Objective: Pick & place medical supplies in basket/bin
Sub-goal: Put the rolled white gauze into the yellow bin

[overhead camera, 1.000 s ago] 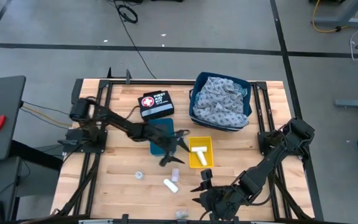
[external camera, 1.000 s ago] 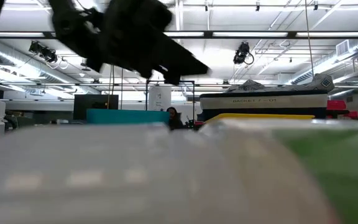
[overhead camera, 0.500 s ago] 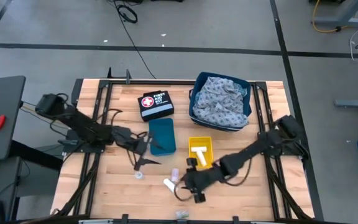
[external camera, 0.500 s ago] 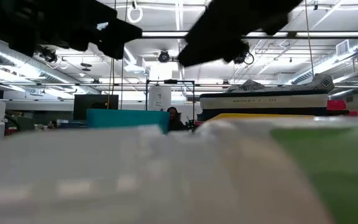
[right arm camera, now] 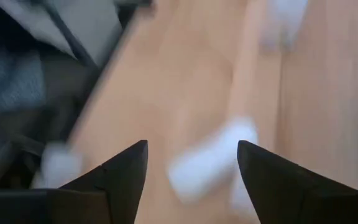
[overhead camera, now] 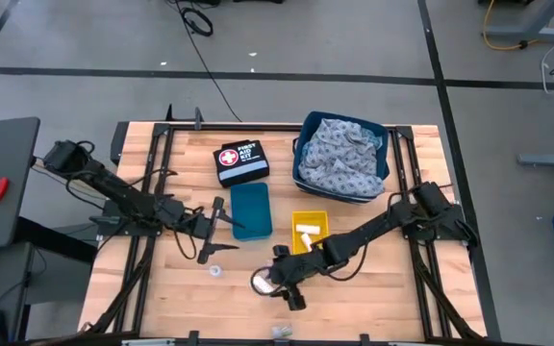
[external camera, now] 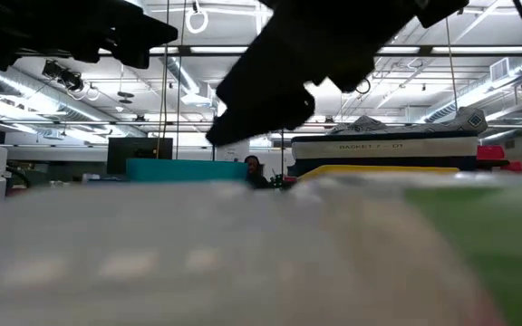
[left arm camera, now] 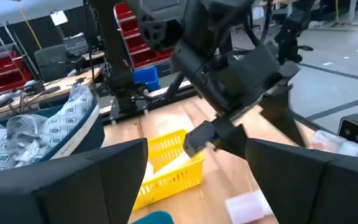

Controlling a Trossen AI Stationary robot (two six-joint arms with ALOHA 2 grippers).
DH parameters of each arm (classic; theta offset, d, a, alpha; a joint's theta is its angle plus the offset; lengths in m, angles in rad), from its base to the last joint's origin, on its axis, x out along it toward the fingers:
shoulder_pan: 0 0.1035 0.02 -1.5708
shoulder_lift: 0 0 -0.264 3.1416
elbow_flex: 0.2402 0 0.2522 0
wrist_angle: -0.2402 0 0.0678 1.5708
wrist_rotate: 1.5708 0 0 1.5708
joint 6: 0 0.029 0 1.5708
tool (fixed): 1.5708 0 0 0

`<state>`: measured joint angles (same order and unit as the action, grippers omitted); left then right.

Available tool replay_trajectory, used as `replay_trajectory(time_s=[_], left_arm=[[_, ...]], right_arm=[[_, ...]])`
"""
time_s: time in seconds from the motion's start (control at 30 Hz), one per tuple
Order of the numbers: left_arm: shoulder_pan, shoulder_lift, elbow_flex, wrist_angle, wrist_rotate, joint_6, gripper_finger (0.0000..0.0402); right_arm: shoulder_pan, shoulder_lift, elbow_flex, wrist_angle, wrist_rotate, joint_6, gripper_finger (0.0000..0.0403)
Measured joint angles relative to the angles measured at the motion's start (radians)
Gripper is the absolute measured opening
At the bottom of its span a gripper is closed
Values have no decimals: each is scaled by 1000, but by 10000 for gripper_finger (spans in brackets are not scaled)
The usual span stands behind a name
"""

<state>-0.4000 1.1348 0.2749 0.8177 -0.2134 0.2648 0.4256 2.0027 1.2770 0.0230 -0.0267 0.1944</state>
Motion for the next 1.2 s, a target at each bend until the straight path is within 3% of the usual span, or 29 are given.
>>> replay_trajectory(time_s=[0.27, 0.43, 0.97, 1.2], left_arm=[[-15, -4, 0, -7, -39, 5, 272], [-27, -6, 0, -10, -54, 8, 272], [-48, -5, 0, -23, -81, 9, 272], [-53, -5, 0, -22, -86, 10, 272]], right_arm=[[13, 138, 149, -170, 70, -36, 239], [11, 188, 194, -161, 87, -26, 238], [39, 208, 192, -207, 153, -100, 220], [68, 192, 304, -390, 263, -166, 239]])
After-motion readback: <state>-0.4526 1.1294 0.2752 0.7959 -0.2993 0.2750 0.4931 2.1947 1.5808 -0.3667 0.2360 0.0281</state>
